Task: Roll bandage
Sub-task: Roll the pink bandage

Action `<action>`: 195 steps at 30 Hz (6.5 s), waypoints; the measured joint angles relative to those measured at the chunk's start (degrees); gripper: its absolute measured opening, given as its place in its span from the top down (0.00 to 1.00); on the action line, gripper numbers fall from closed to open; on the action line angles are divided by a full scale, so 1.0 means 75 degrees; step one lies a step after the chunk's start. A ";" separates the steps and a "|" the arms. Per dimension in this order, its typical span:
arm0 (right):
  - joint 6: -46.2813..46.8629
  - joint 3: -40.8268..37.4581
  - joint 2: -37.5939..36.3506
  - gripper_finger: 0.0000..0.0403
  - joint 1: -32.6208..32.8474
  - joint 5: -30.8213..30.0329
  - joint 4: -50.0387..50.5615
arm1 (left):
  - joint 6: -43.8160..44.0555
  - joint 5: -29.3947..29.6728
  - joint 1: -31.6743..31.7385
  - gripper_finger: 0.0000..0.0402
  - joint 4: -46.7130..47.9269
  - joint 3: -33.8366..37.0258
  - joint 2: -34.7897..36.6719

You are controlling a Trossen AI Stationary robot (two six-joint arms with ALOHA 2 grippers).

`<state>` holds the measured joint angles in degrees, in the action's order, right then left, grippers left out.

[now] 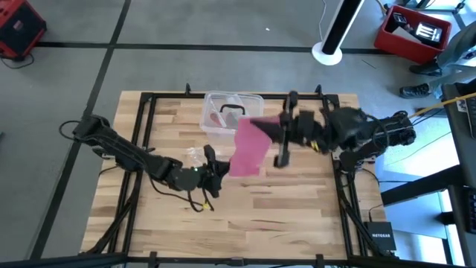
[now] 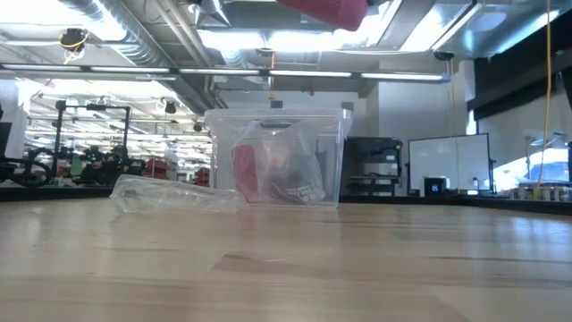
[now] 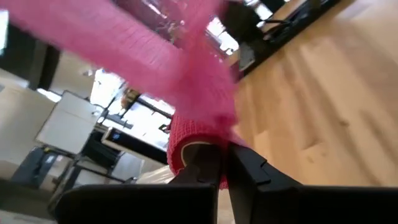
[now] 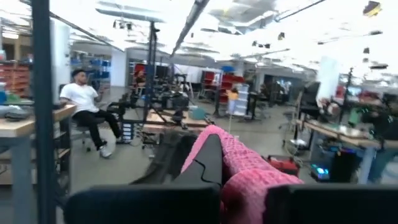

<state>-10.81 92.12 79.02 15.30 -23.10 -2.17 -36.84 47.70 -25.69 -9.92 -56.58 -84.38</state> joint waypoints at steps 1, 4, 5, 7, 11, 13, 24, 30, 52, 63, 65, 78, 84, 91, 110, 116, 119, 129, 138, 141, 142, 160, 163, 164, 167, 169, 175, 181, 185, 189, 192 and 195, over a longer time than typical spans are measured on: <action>0.0172 -0.0002 0.0000 1.00 -0.0244 0.0189 0.0090 | 0.0088 -0.0026 -0.0075 1.00 -0.0006 0.0000 -0.0070; 0.0797 -0.0003 -0.0003 1.00 -0.1023 0.0874 0.0514 | 0.0268 -0.0038 -0.0308 0.99 -0.0024 0.0000 -0.0246; 0.0982 -0.0003 -0.0003 1.00 -0.1281 0.1072 0.0742 | 0.0305 -0.0038 -0.0387 0.99 -0.0023 0.0000 -0.0293; 0.1265 -0.0003 0.0070 1.00 -0.1762 0.1390 0.1212 | 0.0418 -0.0041 -0.0528 0.99 -0.0039 0.0000 -0.0363; 0.1546 -0.0003 0.0361 1.00 -0.2525 0.2060 0.2122 | 0.0708 -0.0197 -0.0757 0.99 -0.0273 0.0004 -0.0458; 0.1631 0.0000 0.0567 0.99 -0.2804 0.2285 0.2530 | 0.0905 -0.0611 -0.0842 0.99 -0.0645 0.0009 -0.0457; 0.1849 -0.1134 0.1801 0.77 -0.3243 0.2694 0.3323 | 0.2285 -0.0860 -0.1193 0.99 -0.1090 0.0012 -0.0454; 0.1871 -0.1320 0.2226 0.45 -0.3240 0.3468 0.3608 | 0.3421 -0.0889 -0.1192 0.99 -0.0840 0.0015 -0.0454; 0.2072 -0.1102 0.2844 0.17 -0.3248 0.4839 0.4959 | 0.8508 -0.1425 -0.1040 0.97 -0.0553 0.0007 -0.1769; 0.1582 0.0059 0.1616 0.17 -0.3107 0.4433 0.6848 | 0.8426 -0.1440 -0.1031 0.97 -0.0714 0.0006 -0.1774; 0.1417 0.0082 0.1352 0.17 -0.3028 0.4123 0.6822 | 0.8374 -0.1445 -0.1029 0.97 -0.0748 0.0006 -0.1774; 0.1801 0.0058 0.1472 0.17 -0.3046 0.5613 0.7242 | 0.8163 -0.1448 -0.1005 0.97 -0.0812 0.0003 -0.1774; 0.1861 0.0055 0.1283 0.17 -0.3029 0.6495 0.7758 | 0.8112 -0.1445 -0.1000 0.97 -0.0809 0.0003 -0.1774; 0.1841 0.0090 0.1201 0.17 -0.2782 0.5053 0.7554 | 0.8007 -0.1332 -0.0959 0.97 -0.0869 0.0003 -0.1774; 0.2011 -0.2248 -0.2603 0.17 -0.1060 0.2624 0.6638 | 0.0649 -0.0359 -0.0297 0.97 -0.1884 -0.1174 0.0441; 0.2157 -0.4956 -0.3782 0.17 -0.1037 0.2503 0.3611 | -0.0180 -0.0422 0.0006 0.97 -0.2813 -0.1172 0.0652; 0.2251 -0.6386 -0.3922 0.17 -0.1036 0.2639 0.1819 | -0.0252 -0.0434 0.0057 0.97 -0.2814 -0.1172 0.0652; 0.2917 -0.8319 -0.2896 0.17 -0.1002 0.3060 -0.0178 | -0.0081 -0.0408 0.0090 0.97 -0.2552 -0.1172 0.0590; 0.3096 -0.9081 -0.1512 0.17 -0.0538 0.2999 -0.2376 | 0.0027 -0.0364 0.0182 0.97 -0.2604 -0.1169 0.0589; 0.3162 -0.9084 -0.0786 0.17 -0.0419 0.2665 -0.3330 | -0.0041 -0.0364 0.0240 0.97 -0.2579 -0.1169 0.0589; 0.3197 -0.9068 -0.0540 0.17 -0.0424 0.2623 -0.3607 | -0.0137 -0.0364 0.0247 0.97 -0.2577 -0.1169 0.0589; 0.2441 -0.8816 0.1619 0.57 -0.0497 0.1867 -0.6578 | -0.0684 -0.0364 0.0248 0.97 -0.2628 -0.1192 0.0589; 0.2391 -0.8816 0.1764 0.59 -0.0497 0.1803 -0.6507 | -0.0673 -0.0364 0.0248 0.97 -0.2607 -0.1192 0.0589; 0.2376 -0.8816 0.1799 0.59 -0.0497 0.1789 -0.6497 | -0.0673 -0.0362 0.0248 0.97 -0.2605 -0.1192 0.0589; 0.2385 -0.8816 0.1871 0.59 -0.0497 0.1758 -0.6474 | -0.0664 -0.0364 0.0236 0.97 -0.2604 -0.1195 0.0589; 0.2384 -0.8816 0.1868 0.59 -0.0494 0.1861 -0.6481 | -0.0660 -0.0364 0.0234 0.97 -0.2593 -0.1195 0.0589; 0.2293 -0.8816 0.1868 0.59 -0.0494 0.2038 -0.6502 | -0.0617 -0.0364 0.0224 0.97 -0.2572 -0.1198 0.0589; 0.2181 -0.8681 0.1868 0.59 -0.0494 0.2269 -0.6939 | -0.0387 -0.0367 0.0224 0.97 -0.2561 -0.1198 0.0589; 0.1979 -0.8496 0.1999 0.59 -0.0494 0.2306 -0.6994 | -0.0269 -0.0417 0.0224 0.97 -0.2541 -0.1198 0.0589; 0.1802 -0.8389 0.2458 0.59 -0.0509 0.2214 -0.7128 | -0.0187 -0.0800 0.0231 0.97 -0.2488 -0.1198 0.0589; 0.1796 -0.8334 0.2813 0.59 -0.0497 0.2218 -0.7622 | -0.0107 -0.0871 0.0248 0.97 -0.2493 -0.1198 0.0589; 0.1796 -0.8248 0.2963 0.61 -0.0498 0.2120 -0.7795 | -0.0079 -0.0877 0.0248 0.97 -0.2458 -0.1201 0.0589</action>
<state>2.66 30.26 101.25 11.57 -7.20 -60.64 -37.44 41.12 -23.83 -28.36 -65.58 -79.96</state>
